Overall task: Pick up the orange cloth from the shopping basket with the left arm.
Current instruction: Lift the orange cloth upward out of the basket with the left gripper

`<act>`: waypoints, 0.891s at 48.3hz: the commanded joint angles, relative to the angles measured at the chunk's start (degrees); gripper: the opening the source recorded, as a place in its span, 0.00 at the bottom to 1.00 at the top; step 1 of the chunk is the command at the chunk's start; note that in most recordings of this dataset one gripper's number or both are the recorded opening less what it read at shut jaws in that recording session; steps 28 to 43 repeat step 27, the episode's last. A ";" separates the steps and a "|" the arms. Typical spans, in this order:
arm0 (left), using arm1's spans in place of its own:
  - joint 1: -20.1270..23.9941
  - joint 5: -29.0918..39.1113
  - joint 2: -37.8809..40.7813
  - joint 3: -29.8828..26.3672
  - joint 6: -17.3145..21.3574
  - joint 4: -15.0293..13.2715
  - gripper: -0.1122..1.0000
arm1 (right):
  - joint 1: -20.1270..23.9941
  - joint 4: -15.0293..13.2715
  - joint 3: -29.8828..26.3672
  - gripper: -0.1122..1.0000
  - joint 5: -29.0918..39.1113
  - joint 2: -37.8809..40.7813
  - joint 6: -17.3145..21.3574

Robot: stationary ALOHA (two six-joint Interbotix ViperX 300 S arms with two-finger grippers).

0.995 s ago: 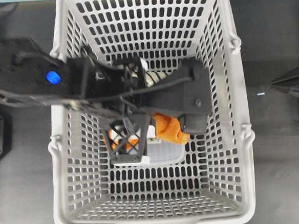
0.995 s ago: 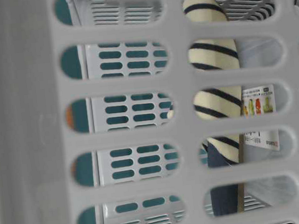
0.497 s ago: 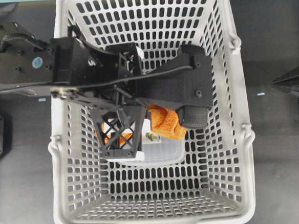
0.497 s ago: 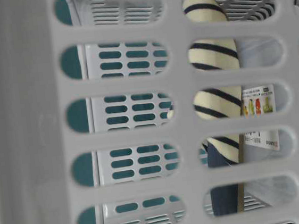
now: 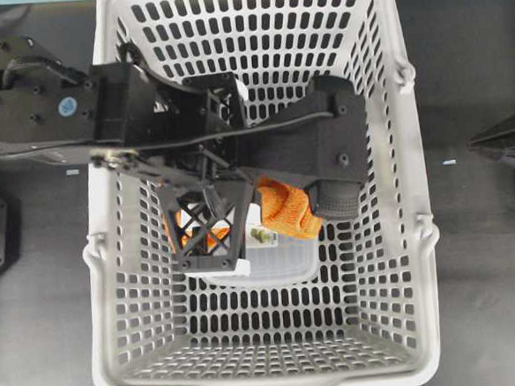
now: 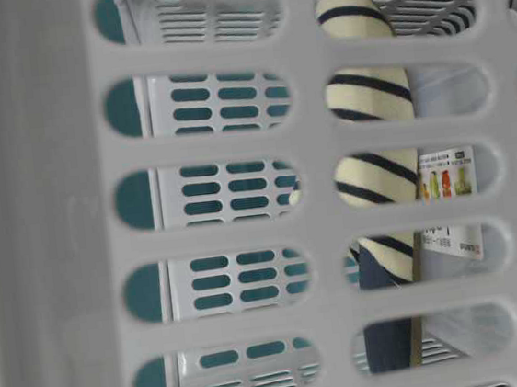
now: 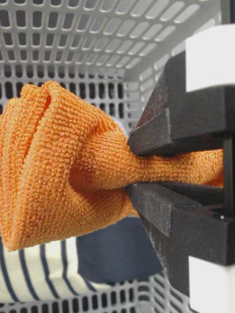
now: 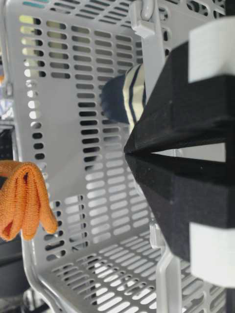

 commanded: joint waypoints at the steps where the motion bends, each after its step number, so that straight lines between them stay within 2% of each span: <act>1: 0.18 -0.18 -0.79 -1.05 0.09 0.18 0.22 | -0.09 0.18 -0.70 0.09 -0.62 0.18 0.26; 43: 0.18 0.18 -0.79 -0.53 0.18 0.18 0.22 | 0.00 0.26 -0.62 0.09 -0.62 0.09 0.35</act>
